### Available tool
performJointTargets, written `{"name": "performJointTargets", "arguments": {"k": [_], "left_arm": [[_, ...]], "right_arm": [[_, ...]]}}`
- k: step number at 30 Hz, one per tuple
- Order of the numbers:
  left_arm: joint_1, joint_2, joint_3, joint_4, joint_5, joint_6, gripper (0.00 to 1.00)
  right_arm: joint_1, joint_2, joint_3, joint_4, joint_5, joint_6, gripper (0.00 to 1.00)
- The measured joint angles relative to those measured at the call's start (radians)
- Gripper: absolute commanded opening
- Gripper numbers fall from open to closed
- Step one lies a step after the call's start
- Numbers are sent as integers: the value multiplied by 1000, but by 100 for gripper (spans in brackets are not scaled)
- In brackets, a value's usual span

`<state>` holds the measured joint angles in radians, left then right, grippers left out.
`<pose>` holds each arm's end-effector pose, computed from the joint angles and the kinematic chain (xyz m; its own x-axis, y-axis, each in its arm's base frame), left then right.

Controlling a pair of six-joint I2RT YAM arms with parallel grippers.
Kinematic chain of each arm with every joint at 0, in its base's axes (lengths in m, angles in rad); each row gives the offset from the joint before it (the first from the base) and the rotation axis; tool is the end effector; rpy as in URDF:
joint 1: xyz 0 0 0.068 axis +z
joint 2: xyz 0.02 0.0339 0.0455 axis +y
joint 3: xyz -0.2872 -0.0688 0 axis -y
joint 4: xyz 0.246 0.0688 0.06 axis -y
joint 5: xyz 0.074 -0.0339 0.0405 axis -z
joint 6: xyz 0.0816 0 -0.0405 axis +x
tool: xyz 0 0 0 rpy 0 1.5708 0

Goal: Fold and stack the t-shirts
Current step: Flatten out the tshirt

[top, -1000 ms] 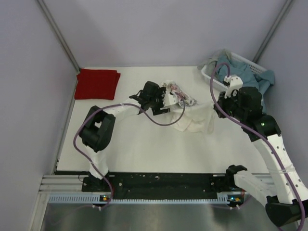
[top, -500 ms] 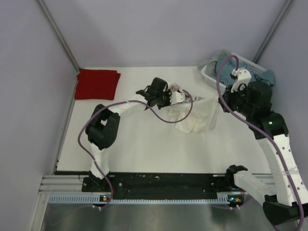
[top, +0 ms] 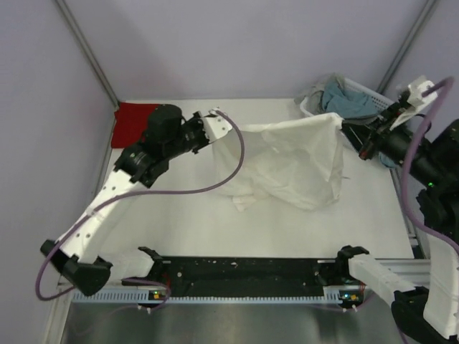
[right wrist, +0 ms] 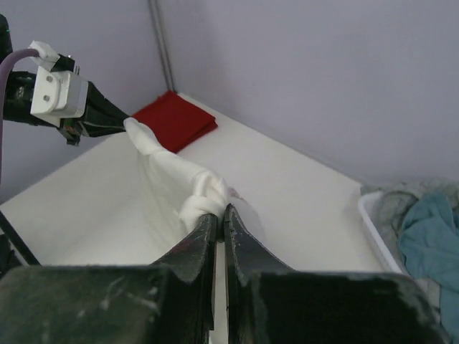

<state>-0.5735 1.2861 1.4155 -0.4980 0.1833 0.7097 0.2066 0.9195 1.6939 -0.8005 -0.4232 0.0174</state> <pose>0.2602 -0.1858 0.4248 0.2111 0.6264 -0.7504 0.7102 0.4292 0.5580 0.1185 0.0591 0.5530 -0.0358 0.0087 -0.9993 -0.5883 0.8081 0.0281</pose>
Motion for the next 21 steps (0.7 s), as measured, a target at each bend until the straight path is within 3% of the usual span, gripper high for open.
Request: {"name": "performJointTargets", "arguments": {"k": [6,15,18,21], "left_arm": [[-6,-210,155,-207,-92,-53,0],[-16,-336,477,-420,-141,-33,0],[-16,-347,452,-407,-175,-13,0],[-14,-326,303,-340,-254,26,0]], "right_arm": [[0,-29,184,-9,-148,11,0],[0,-52,285,-5,-255,87,0],[0,-44,208,37,-255,113,0],[1,9,119,73,-206,122,0]]}}
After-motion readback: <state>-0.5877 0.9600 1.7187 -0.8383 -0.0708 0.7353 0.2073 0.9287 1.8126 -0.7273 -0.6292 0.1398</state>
